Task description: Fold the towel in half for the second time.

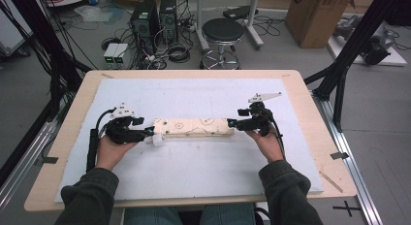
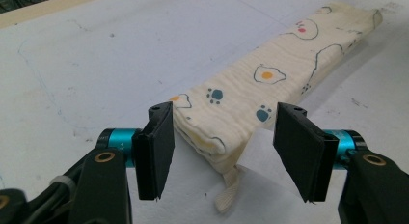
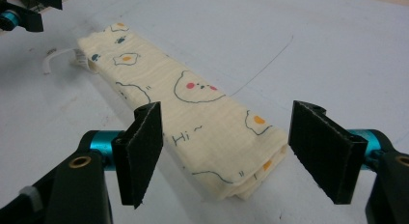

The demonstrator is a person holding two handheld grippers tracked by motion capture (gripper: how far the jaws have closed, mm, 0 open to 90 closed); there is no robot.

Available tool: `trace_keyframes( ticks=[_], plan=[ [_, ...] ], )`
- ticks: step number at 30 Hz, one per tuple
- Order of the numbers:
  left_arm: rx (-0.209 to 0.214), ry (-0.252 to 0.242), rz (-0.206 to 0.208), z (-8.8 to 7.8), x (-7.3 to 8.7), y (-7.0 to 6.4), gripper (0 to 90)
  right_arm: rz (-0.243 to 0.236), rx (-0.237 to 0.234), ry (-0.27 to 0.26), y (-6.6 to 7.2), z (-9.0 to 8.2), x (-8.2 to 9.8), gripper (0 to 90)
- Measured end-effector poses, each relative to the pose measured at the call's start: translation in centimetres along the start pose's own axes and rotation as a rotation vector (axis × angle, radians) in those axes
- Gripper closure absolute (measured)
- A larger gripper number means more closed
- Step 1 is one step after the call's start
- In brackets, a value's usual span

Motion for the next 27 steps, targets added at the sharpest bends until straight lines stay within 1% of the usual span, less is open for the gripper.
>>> trace_keyframes(
  ticks=[2,4,6,7,8,13,16,18,19,20,21,23,27],
  plan=[
    [0.005,-0.012,-0.003,-0.1,0.0,-0.2,39.7,-0.002,-0.001,0.01,0.1,-0.1,0.0,26.6],
    [0.01,-0.007,0.004,-0.3,-0.1,-0.2,39.0,-0.01,0.005,0.013,0.2,-0.2,0.1,25.5],
    [0.011,-0.014,-0.001,-0.4,-0.1,-0.3,38.7,-0.007,0.003,0.014,0.3,-0.3,0.1,25.0],
    [0.014,-0.016,-0.002,-0.5,-0.1,-0.4,38.4,-0.01,0.005,0.004,0.3,-0.4,0.1,24.9],
    [0.017,-0.011,0.007,-0.5,-0.1,-0.3,38.0,-0.013,0.008,0.0,0.3,-0.5,0.2,24.9],
    [0.024,-0.007,0.015,-0.9,-0.1,-0.6,37.2,-0.002,0.001,-0.01,0.3,-0.9,0.8,24.2],
    [0.021,-0.018,0.021,-1.2,0.1,-0.7,37.0,-0.007,0.006,-0.022,0.3,-1.2,1.2,23.1],
    [0.015,-0.021,0.016,-1.4,0.5,-0.8,37.0,-0.004,0.006,-0.03,0.4,-1.4,1.4,22.6],
    [0.006,-0.021,0.019,-1.5,0.6,-0.7,37.0,0.0,0.003,-0.027,0.4,-1.5,1.5,21.8],
    [0.002,-0.026,0.013,-1.6,0.8,-0.7,37.0,-0.002,0.004,-0.023,0.4,-1.6,1.5,21.5],
    [0.004,-0.029,0.004,-1.7,0.9,-0.7,37.0,-0.003,0.002,-0.022,0.5,-1.7,1.5,21.5],
    [0.005,-0.032,0.003,-1.9,1.1,-0.7,36.5,-0.007,0.003,-0.032,0.6,-1.9,1.5,21.3],
    [0.009,-0.036,0.009,-2.4,1.3,-0.9,35.9,-0.013,0.001,-0.039,0.9,-2.3,1.5,20.1]
  ],
)
Point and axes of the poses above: each handheld gripper's, and its own axes: z roughly forward along the jaws, x roughly out of its underside, y roughly to its left, the point moved 2 cm from there along z, roughly forward along the jaws, and after that the axes turned 1 degree about y, right-handed, at the moved point
